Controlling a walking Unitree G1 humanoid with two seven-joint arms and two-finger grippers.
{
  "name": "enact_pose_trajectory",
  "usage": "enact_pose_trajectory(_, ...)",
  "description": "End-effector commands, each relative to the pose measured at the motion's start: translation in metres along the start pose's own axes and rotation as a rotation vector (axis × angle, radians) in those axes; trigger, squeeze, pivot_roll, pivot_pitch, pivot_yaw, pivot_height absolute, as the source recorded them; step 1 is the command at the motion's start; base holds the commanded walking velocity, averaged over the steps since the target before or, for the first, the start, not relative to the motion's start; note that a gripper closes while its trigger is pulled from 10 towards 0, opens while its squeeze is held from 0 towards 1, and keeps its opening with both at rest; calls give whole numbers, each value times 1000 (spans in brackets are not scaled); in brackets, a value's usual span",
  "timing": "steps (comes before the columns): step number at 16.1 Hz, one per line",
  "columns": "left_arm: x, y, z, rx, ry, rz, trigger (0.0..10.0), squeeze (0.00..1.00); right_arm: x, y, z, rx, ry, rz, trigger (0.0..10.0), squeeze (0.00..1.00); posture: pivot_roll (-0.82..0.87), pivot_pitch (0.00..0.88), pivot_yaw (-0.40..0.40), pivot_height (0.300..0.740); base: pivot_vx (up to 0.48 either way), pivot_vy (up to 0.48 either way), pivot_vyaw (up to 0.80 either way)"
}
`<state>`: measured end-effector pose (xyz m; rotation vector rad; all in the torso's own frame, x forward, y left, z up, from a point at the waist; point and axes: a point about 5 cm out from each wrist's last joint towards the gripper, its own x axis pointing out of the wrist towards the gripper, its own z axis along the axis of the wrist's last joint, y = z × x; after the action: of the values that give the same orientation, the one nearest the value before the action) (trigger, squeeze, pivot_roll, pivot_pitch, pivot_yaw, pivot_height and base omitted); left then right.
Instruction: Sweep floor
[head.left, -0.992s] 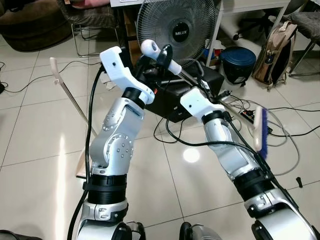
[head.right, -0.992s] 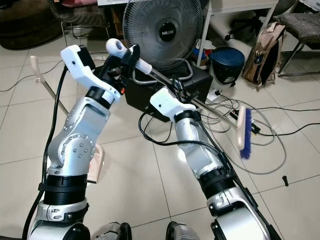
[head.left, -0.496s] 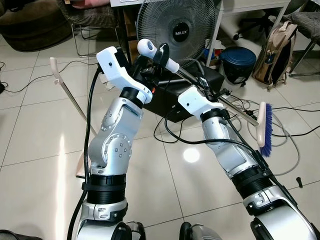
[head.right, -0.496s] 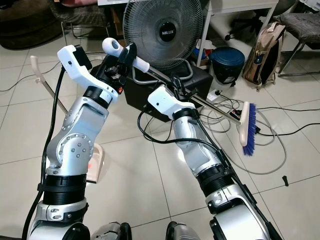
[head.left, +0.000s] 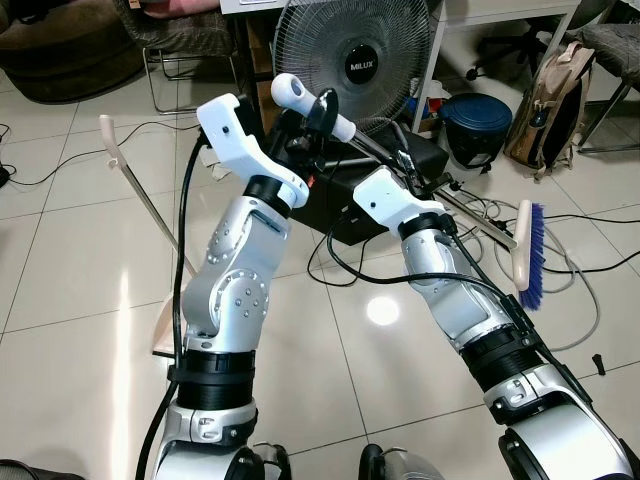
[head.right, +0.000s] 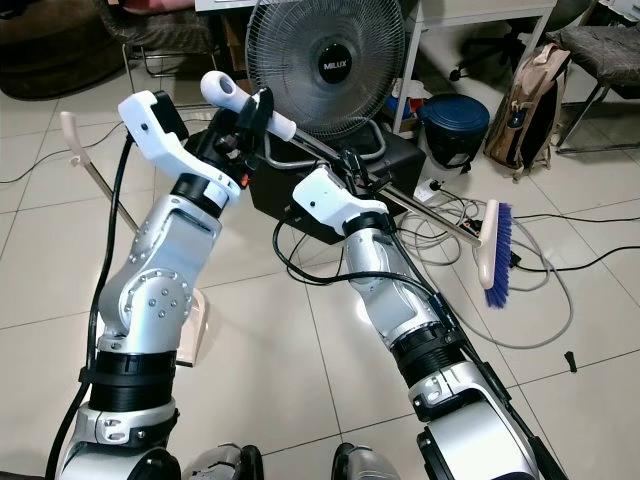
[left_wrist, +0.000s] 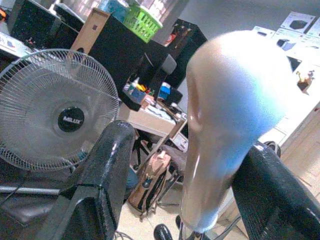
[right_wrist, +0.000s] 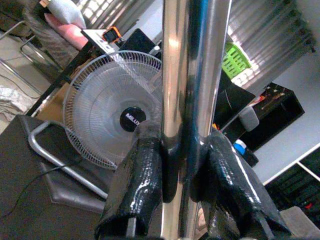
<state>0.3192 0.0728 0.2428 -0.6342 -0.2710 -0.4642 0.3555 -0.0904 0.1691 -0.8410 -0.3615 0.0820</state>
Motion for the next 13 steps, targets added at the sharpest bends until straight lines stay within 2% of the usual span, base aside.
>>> enact_pose_trajectory(1, 1, -9, -5, -43, -6, -2, 10000, 0, 7, -6, 9, -19, -41, -31, 10000, 0, -6, 118, 40, 740, 0, 0, 0)
enact_pose_trajectory(13, 2, -8, -6, -50, -35, 12, 10000, 0, 5, 3, 16, -11, -80, 10, 10000, 0, -8, 124, 39, 740, 0, 0, 0)
